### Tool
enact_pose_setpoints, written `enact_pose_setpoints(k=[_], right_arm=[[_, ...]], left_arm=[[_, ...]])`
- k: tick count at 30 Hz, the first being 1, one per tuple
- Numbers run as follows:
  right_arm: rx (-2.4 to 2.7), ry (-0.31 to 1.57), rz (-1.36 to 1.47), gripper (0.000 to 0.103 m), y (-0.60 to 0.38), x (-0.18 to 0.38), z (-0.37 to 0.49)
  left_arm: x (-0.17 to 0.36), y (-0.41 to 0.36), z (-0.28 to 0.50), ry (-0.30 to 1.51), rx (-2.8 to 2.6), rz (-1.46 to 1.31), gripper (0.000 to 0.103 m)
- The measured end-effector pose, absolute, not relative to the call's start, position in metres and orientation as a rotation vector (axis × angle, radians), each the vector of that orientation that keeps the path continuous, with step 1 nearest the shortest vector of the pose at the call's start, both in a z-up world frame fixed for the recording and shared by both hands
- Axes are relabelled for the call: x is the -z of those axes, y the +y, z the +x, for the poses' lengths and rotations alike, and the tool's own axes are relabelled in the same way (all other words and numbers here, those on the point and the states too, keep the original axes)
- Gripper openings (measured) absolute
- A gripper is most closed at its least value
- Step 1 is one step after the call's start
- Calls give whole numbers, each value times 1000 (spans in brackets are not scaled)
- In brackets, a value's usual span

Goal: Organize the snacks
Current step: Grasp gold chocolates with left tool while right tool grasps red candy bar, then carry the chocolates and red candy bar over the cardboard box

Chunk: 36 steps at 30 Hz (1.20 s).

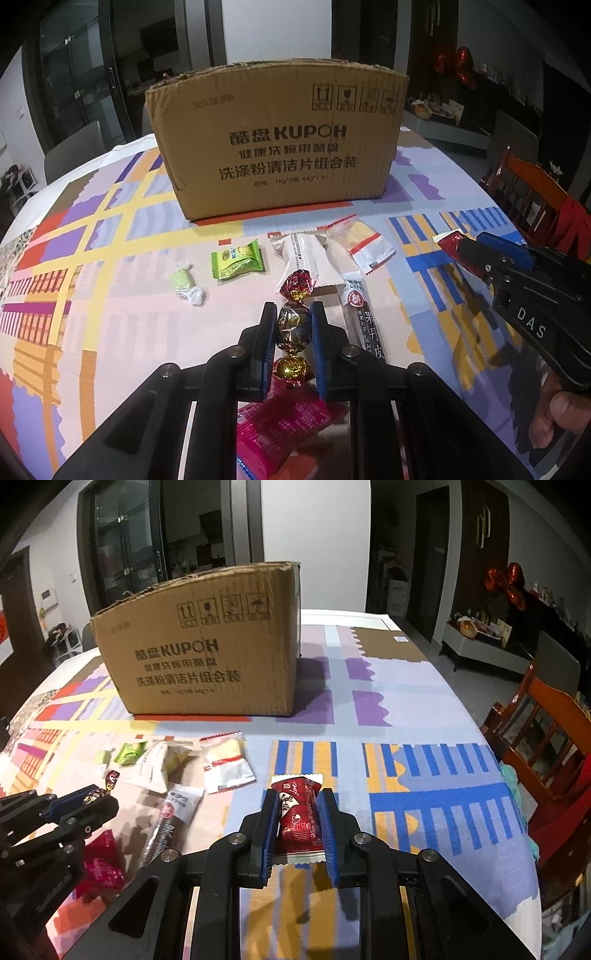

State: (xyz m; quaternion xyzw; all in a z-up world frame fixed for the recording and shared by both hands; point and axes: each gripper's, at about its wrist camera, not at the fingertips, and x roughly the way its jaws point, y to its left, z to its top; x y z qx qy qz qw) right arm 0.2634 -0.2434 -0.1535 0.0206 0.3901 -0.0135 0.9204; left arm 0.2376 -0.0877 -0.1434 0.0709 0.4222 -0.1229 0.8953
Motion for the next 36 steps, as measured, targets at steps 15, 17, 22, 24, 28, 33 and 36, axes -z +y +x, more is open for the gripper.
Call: enact_pose_setpoints(k=[15,17,22,24,28,33,36], right_arm=[[-13,728,33,23,-227,111,261],[-18,715,32,23,-225,103,262],[-33,692,28,23,-221,89,264],[-40,684,28,23,-219,85,265],[-52,666,26,23,-214,74,268],[-60,644,18,23,-210,62,271],[-62,630,15,23,-209,54,275]], left_arm=[[105,-77,242,824,232,125,19],[101,-76,244,823,230,118,19],[87,-72,247,808,220,110,19],[81,-71,250,798,214,111,19],[71,-69,255,783,205,106,19],[59,-67,263,763,201,101,19],[53,-68,267,752,202,100,19]])
